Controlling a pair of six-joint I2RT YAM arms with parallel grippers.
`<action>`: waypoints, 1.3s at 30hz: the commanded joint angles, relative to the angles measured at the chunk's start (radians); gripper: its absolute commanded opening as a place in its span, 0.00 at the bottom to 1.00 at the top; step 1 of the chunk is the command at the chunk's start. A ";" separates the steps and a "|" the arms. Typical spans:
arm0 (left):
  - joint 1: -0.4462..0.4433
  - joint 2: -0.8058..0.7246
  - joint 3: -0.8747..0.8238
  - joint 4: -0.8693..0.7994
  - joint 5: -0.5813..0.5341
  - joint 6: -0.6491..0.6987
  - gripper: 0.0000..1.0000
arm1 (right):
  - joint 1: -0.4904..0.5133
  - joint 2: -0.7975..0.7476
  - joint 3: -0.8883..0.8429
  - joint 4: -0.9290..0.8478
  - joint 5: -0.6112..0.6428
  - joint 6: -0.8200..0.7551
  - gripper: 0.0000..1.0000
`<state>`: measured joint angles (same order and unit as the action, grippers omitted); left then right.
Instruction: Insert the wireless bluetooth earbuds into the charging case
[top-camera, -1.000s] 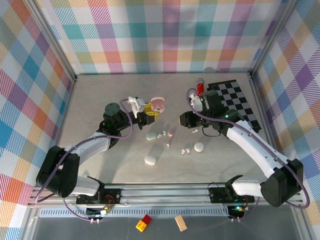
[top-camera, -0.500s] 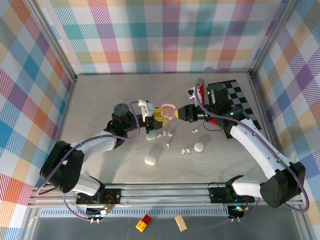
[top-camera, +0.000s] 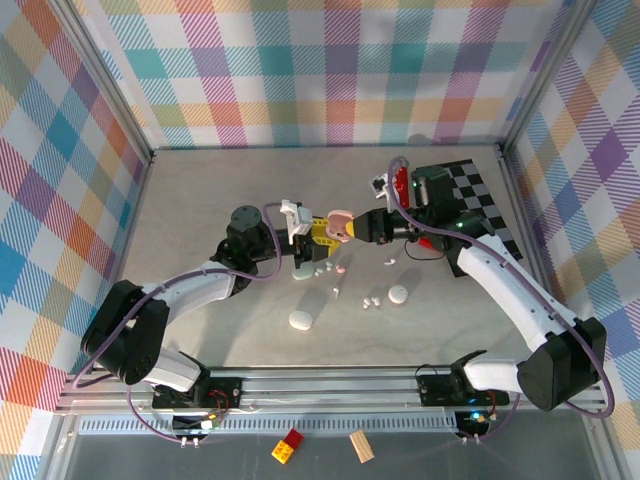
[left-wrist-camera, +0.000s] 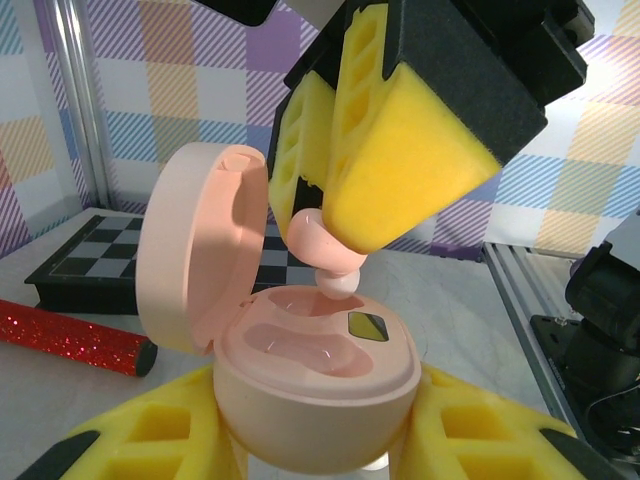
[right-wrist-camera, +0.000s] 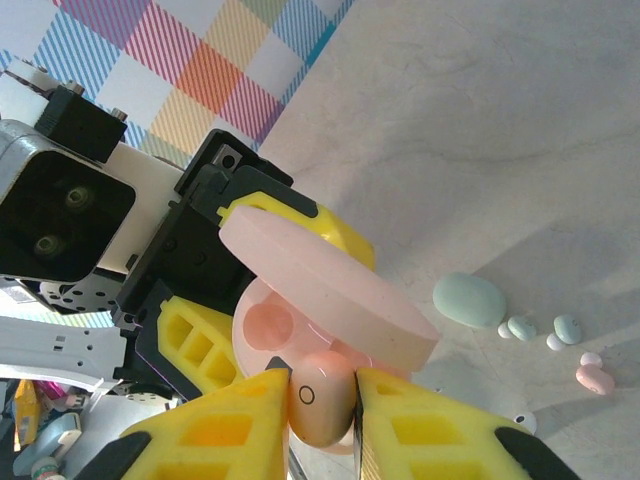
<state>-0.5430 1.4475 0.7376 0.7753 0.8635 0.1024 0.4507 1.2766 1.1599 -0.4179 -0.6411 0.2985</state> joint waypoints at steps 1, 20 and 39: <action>-0.012 0.005 0.032 0.016 0.039 0.016 0.32 | -0.007 0.010 0.017 0.027 -0.031 -0.007 0.21; -0.014 0.001 0.043 0.021 0.022 0.017 0.32 | -0.007 0.021 0.023 0.011 -0.068 -0.017 0.21; -0.014 0.005 0.042 0.060 0.032 -0.004 0.32 | -0.007 -0.010 0.044 -0.033 0.017 -0.047 0.37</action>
<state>-0.5430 1.4513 0.7509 0.7628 0.8669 0.0978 0.4507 1.2900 1.1736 -0.4351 -0.6395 0.2745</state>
